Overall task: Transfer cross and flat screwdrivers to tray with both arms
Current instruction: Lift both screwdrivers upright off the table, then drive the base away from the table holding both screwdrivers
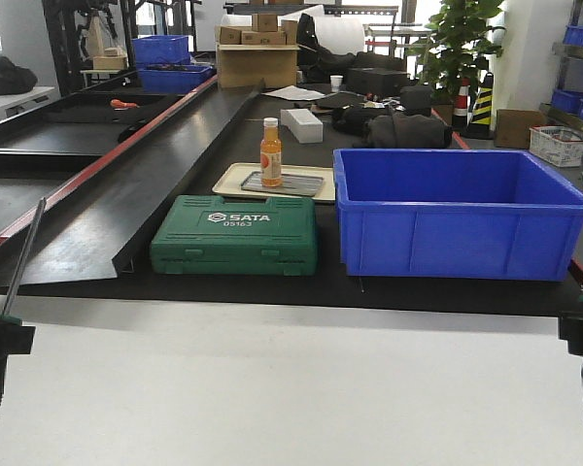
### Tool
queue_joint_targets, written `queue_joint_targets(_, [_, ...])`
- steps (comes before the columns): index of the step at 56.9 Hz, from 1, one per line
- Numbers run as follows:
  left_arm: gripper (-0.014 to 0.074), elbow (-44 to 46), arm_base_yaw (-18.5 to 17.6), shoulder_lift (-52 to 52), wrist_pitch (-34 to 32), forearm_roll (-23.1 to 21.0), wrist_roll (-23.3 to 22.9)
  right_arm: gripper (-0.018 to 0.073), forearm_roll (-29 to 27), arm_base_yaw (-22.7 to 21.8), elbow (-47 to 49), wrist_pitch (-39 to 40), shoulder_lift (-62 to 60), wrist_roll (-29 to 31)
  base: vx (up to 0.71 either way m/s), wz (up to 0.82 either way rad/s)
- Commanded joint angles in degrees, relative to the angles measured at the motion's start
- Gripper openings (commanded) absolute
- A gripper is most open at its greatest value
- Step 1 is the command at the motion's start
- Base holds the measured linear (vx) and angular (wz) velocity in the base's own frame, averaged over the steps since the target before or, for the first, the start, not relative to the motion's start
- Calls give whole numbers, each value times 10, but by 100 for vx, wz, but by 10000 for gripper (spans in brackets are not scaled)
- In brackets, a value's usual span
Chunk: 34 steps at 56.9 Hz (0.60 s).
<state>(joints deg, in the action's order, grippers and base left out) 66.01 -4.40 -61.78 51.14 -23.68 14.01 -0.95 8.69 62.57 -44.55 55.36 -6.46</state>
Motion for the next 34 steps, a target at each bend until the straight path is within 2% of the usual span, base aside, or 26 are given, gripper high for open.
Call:
queue_joint_targets(1, [-1,18,-3,13,-34,-19,0,-8,-1,-3,16,48,-7,5,0,0])
queue_joint_targets(34, [-1,18,-3,13,-34,-19,0,-8,-1,-3,16,47,-7,5,0,0])
